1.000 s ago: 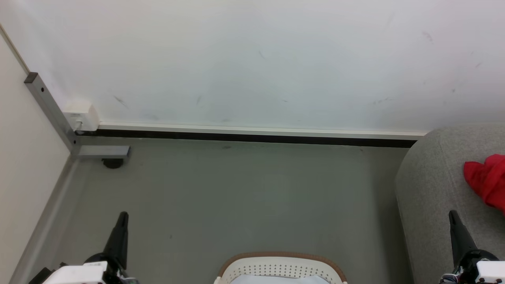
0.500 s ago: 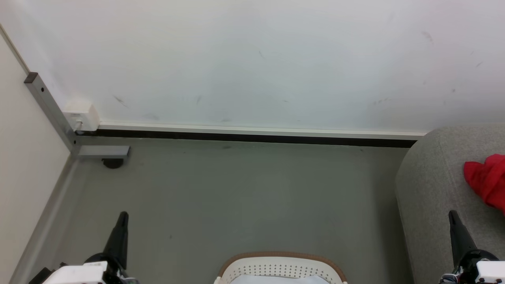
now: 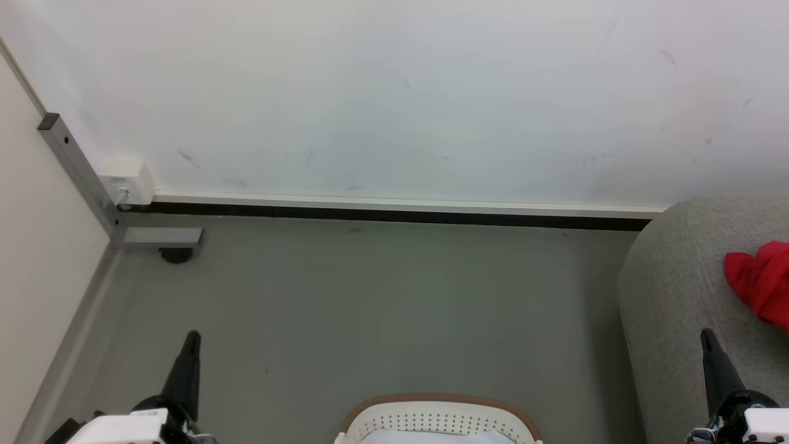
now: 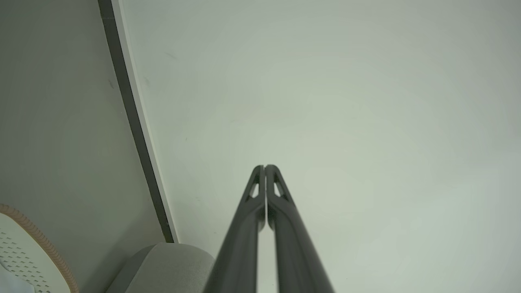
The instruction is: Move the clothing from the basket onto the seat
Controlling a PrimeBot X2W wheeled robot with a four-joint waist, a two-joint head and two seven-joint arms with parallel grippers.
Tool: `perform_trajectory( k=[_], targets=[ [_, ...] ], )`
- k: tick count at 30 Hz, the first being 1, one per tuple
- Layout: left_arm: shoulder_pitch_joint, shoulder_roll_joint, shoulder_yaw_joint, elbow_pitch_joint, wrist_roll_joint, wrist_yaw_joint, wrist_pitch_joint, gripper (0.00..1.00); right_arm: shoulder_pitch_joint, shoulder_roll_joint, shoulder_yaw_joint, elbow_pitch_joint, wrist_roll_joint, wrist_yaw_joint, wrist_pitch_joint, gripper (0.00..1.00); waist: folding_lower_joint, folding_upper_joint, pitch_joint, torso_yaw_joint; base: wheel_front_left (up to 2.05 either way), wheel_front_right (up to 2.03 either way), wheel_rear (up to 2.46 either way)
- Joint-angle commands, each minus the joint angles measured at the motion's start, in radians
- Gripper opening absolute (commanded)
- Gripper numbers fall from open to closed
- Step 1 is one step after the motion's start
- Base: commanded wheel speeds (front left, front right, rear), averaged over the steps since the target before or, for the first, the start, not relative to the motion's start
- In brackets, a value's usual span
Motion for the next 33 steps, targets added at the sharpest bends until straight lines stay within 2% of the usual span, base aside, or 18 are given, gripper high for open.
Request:
perform_trajectory(
  k=[1,33],
  targets=[
    [-0.009,0.002,0.003,-0.003,-0.012,0.001,0.004,0.0,-0.013,0.001,-0.004,-0.004,-0.005,-0.002,0.0,0.0,0.0,0.0,0.0,0.0,0.0,0.0,0.0],
    [-0.009,0.002,0.003,-0.003,-0.012,0.001,0.004,0.0,-0.013,0.002,-0.006,-0.004,-0.007,-0.002,0.003,0.0,0.0,0.0,0.0,0.0,0.0,0.0,0.0]
  ],
)
